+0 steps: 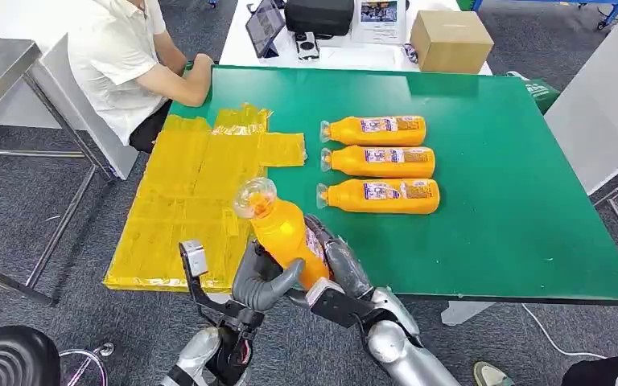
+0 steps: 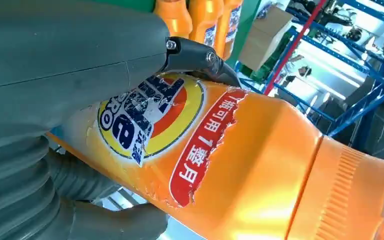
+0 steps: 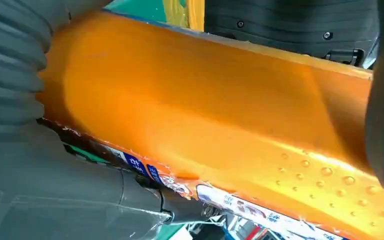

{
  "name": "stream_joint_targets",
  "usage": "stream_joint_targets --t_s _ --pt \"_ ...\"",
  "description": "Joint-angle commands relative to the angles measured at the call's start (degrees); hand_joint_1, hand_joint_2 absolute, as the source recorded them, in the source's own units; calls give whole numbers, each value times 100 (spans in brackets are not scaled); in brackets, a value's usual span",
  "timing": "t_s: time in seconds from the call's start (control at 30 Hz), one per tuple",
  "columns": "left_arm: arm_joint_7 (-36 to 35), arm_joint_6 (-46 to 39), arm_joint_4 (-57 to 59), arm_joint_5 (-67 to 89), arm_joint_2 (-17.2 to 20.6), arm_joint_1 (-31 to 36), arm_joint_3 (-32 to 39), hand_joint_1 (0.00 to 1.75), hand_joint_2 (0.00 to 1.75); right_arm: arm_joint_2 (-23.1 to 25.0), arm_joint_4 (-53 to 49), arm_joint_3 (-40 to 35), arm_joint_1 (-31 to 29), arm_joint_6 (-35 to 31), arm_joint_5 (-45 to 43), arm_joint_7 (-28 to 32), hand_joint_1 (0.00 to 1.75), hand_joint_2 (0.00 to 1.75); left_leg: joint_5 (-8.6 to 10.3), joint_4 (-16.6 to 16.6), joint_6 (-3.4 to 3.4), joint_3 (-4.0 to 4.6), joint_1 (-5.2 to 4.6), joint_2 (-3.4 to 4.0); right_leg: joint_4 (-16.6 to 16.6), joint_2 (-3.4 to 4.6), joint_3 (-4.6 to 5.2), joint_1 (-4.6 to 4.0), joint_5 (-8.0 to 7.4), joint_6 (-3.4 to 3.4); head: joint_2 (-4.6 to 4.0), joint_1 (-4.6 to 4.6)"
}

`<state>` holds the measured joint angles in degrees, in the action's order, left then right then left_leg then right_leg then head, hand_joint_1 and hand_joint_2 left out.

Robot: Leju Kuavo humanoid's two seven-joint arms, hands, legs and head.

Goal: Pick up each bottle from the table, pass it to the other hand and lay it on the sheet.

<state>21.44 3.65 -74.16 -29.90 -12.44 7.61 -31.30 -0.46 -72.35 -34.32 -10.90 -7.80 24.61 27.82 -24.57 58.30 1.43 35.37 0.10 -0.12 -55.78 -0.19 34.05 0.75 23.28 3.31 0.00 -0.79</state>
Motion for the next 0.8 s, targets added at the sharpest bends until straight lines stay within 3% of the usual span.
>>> stream_joint_targets --t_s 0.03,0.1,0.13,0.17,0.2,0.3,0.53,0.63,0.8 --pt "373 -1317 -58 1491 275 530 -226 175 175 190 -281 375 412 -1570 557 347 0 175 -8 -2 -10 -25 3 -18 -2 -18 -28 -3 15 -15 0 -2" --pt "316 -1937 67 2087 341 634 -73 175 175 479 -687 775 652 -2782 564 615 0 175 0 -3 -7 -9 1 -18 -2 -17 -12 -1 7 -11 0 -4" --pt "311 -1999 96 2145 363 643 -38 175 175 486 -792 790 686 -2929 552 643 0 175 -6 -3 -10 -20 2 -12 -5 -11 -20 -2 12 -16 0 -4" --pt "325 -2313 171 2473 377 659 -7 175 175 775 -1078 1286 852 -3220 576 917 0 175 -5 -2 -9 -11 1 -3 -5 -2 -10 -1 7 -13 0 -2" --pt "368 -2587 263 2761 376 650 54 175 175 1227 -1777 1984 1105 -3220 569 1218 0 175 -7 -2 -11 -18 -1 -1 -10 1 -14 1 11 -17 0 -4" --pt "342 -2807 316 2880 402 602 240 175 175 1467 -2786 2507 1329 -3220 567 1218 0 175 -8 1 -12 -13 -3 -12 -16 -11 -10 3 17 -16 0 -2" --pt "313 -3250 229 3203 520 604 623 175 175 1370 -2778 2557 1378 -3220 165 1218 0 175 -2 -3 -5 -9 1 -2 -4 -1 -8 0 6 -10 0 -4" --pt "0 -4259 752 4851 665 896 628 175 175 1279 -2480 2353 1256 -3220 -17 1218 0 175 -4 -6 -8 -19 3 -5 0 -4 -21 -2 8 -15 0 -4" --pt "-956 -4326 2158 7061 635 1637 826 175 175 1224 -1799 2021 940 -3220 -145 1218 0 175 1 -13 -10 -28 2 0 3 1 -26 -2 3 -17 0 -2"
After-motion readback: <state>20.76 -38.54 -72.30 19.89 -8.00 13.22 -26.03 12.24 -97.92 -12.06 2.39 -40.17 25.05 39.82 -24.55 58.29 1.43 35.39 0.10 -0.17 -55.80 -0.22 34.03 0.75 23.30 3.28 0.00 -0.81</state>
